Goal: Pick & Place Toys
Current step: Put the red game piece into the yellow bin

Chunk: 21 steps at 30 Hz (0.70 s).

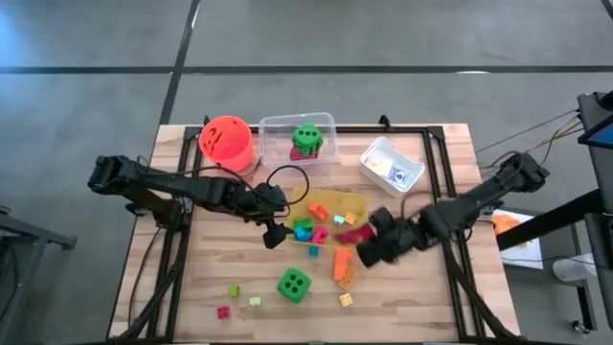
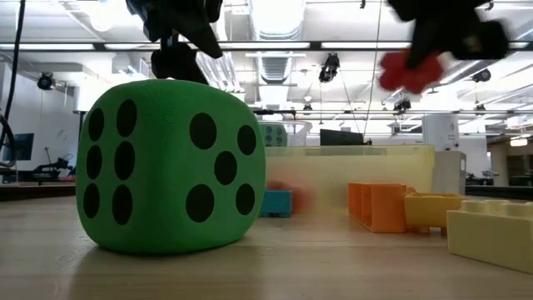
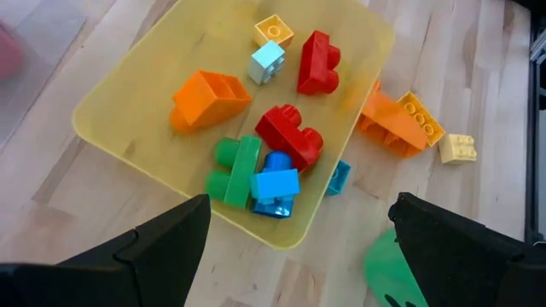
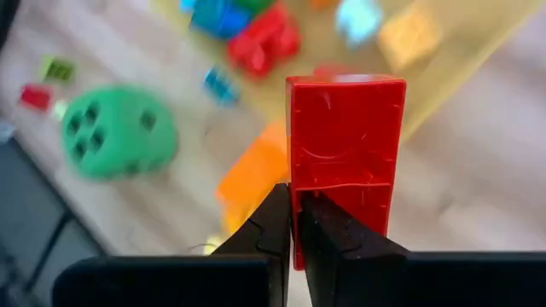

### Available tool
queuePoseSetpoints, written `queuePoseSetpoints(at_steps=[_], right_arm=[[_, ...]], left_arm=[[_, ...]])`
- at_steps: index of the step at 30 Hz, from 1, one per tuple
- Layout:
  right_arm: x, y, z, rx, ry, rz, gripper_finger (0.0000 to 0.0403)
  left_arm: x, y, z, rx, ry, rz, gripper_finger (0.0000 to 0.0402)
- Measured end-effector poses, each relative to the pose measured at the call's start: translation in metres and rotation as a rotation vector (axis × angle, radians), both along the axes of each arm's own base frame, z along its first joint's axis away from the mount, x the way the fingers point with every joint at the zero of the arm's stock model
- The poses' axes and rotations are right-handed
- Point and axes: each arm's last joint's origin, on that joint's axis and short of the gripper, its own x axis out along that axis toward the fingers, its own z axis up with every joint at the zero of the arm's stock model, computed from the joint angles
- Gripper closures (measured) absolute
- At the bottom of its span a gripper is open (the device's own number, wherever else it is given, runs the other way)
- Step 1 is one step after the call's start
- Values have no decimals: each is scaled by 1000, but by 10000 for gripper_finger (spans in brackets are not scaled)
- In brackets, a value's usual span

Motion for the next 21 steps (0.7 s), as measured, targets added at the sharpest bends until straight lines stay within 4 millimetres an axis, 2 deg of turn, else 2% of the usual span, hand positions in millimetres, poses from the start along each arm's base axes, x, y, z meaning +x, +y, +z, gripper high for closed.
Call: queuePoseSetpoints(at_steps=[4, 8, 14, 21], right_arm=[[18, -36, -3, -60, 39, 20, 390], [33, -65, -17, -47, 52, 94, 390], [39, -88, -27, -76, 41, 128, 390], [40, -109, -39, -80, 23, 123, 390]], left_arm=[[-4, -1, -3, -30, 55, -28, 41], [-12, -8, -8, -68, 149, -53, 41], [-29, -26, -14, -78, 301, -53, 41], [-39, -42, -16, -86, 358, -59, 41]])
